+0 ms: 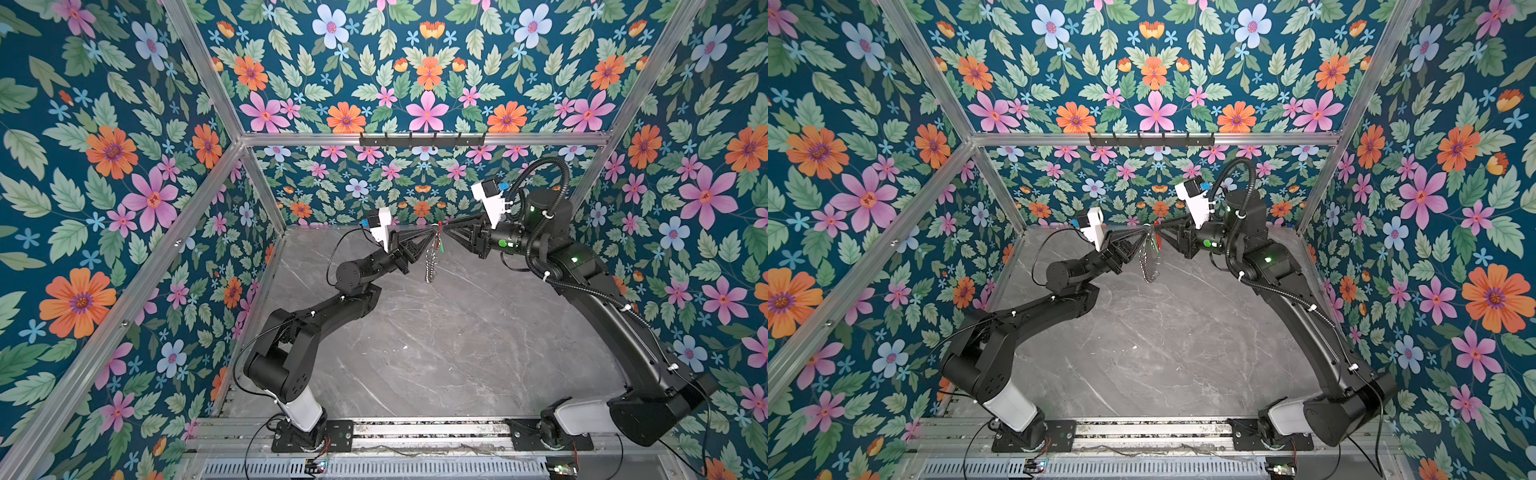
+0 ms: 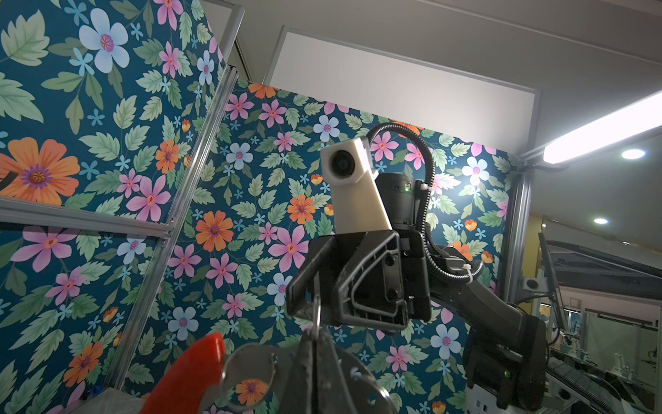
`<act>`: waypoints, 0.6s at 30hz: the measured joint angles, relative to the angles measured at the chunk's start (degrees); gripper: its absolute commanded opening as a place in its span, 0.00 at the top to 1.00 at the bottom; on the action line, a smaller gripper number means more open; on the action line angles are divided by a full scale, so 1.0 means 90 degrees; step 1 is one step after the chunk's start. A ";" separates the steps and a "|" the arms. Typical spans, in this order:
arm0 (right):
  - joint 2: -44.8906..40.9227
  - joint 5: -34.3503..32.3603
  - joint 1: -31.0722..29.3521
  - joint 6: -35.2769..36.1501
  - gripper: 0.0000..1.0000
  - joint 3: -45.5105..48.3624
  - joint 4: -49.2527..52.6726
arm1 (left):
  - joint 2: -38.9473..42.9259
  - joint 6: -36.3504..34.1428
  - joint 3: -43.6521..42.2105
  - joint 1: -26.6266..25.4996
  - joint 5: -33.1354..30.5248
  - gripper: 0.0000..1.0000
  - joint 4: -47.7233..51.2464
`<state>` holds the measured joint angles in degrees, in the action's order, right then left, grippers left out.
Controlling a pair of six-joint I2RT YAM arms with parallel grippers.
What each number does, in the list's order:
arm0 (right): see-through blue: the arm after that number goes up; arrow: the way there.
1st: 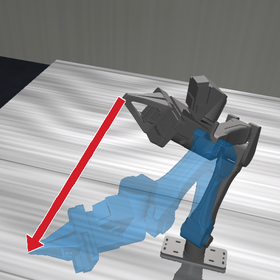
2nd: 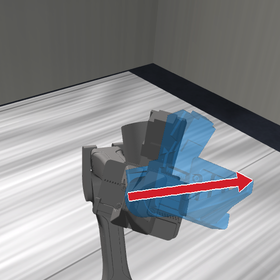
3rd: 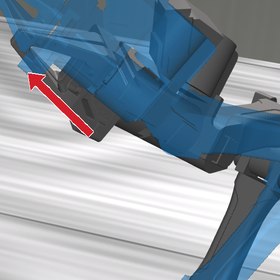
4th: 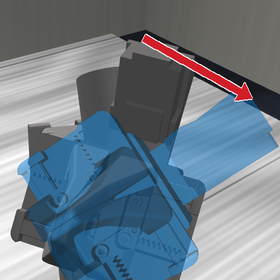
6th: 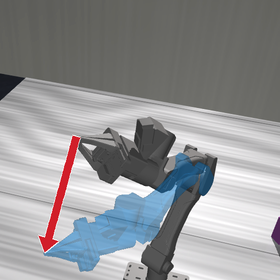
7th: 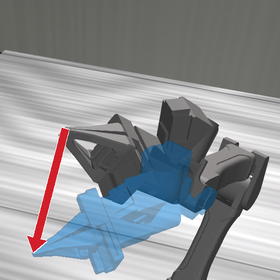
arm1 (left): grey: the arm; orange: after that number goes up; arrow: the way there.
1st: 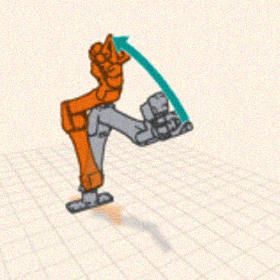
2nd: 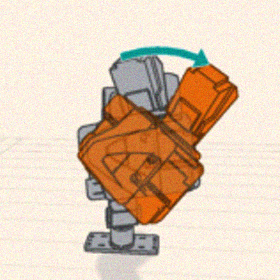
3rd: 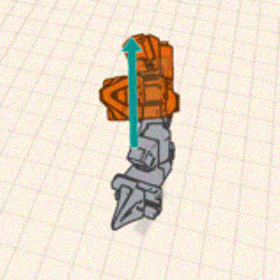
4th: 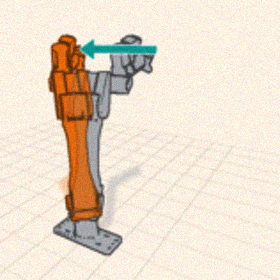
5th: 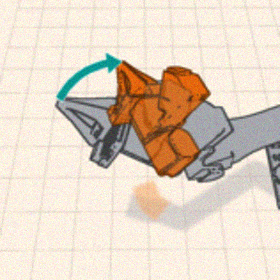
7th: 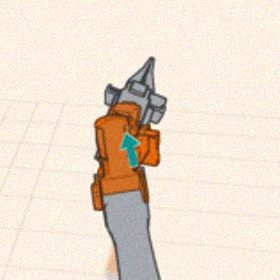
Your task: Put the keys on the keyring
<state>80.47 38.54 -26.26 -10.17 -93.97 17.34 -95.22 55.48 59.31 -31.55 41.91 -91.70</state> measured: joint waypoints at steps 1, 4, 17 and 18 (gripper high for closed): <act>0.0051 0.0097 0.0000 -0.0092 0.75 -0.0010 -0.0070 | 0.0000 0.0002 0.0000 0.0000 0.0002 1.00 0.0000; 0.0129 0.0335 -0.0002 -0.0342 0.81 -0.0036 -0.0221 | 0.0000 0.0002 0.0000 -0.0002 0.0005 1.00 0.0000; 0.0255 0.0721 0.0007 -0.0617 0.87 -0.0097 -0.0408 | -0.0010 0.0010 0.0085 0.0002 0.0005 1.00 -0.0005; 0.0272 0.0753 0.0000 -0.0653 0.87 -0.0097 -0.0406 | -0.0010 0.0010 0.0092 0.0000 0.0010 1.00 -0.0005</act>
<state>82.91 45.32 -26.26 -16.05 -94.85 13.69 -95.31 55.57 60.14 -31.55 42.00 -91.74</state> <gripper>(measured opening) 0.135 0.050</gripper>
